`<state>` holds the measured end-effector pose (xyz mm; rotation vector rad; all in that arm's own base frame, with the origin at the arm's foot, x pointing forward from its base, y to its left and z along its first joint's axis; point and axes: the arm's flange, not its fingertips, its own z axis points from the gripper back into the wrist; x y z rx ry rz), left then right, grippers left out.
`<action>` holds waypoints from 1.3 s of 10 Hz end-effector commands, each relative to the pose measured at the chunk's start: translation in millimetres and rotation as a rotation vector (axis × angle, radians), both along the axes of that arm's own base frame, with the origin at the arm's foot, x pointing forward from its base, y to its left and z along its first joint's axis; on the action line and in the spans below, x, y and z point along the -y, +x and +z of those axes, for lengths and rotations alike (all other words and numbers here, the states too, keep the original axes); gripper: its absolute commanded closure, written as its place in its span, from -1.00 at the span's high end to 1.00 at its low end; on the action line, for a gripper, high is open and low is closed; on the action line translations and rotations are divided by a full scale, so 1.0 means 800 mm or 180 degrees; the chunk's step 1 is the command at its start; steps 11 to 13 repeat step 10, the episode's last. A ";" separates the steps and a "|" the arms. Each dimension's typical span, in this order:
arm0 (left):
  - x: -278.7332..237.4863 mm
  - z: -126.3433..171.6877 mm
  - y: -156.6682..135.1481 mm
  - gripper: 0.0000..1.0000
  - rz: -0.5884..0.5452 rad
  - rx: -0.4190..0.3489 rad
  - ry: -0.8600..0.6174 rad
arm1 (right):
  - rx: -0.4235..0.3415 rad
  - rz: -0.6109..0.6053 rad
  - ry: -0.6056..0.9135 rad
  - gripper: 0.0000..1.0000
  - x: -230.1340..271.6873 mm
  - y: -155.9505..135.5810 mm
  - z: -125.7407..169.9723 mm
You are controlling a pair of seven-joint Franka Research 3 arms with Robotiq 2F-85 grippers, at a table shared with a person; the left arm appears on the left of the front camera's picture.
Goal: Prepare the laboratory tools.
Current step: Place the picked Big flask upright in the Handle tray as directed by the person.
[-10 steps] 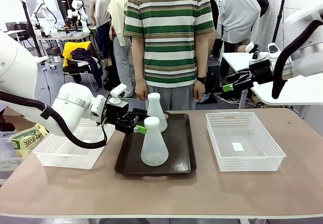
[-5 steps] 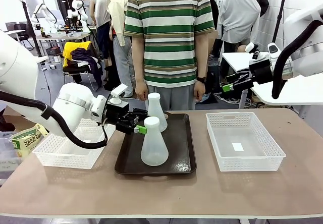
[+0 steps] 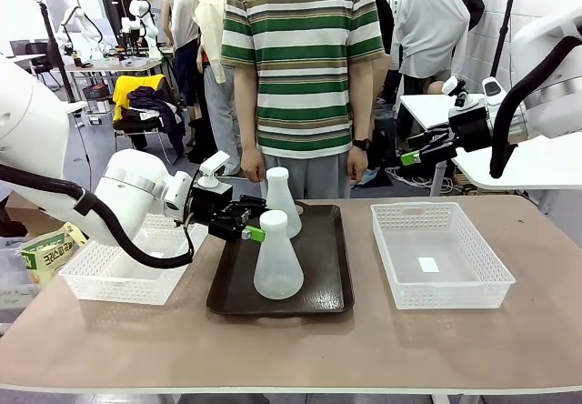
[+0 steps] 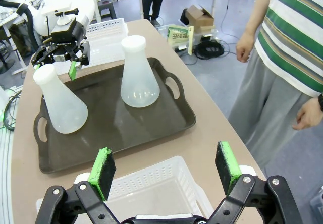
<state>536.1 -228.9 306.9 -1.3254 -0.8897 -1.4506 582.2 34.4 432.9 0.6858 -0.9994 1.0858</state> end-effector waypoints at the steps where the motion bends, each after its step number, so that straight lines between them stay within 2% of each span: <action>1: 0.001 0.001 0.003 1.00 -0.0012 0.0013 -0.0017 | -0.0048 -0.0018 -0.0033 1.00 0.000 0.001 0.002; 13: 0.001 0.001 0.003 1.00 -0.0012 0.0013 -0.0017 | -0.0048 -0.0018 -0.0033 1.00 0.000 0.001 0.002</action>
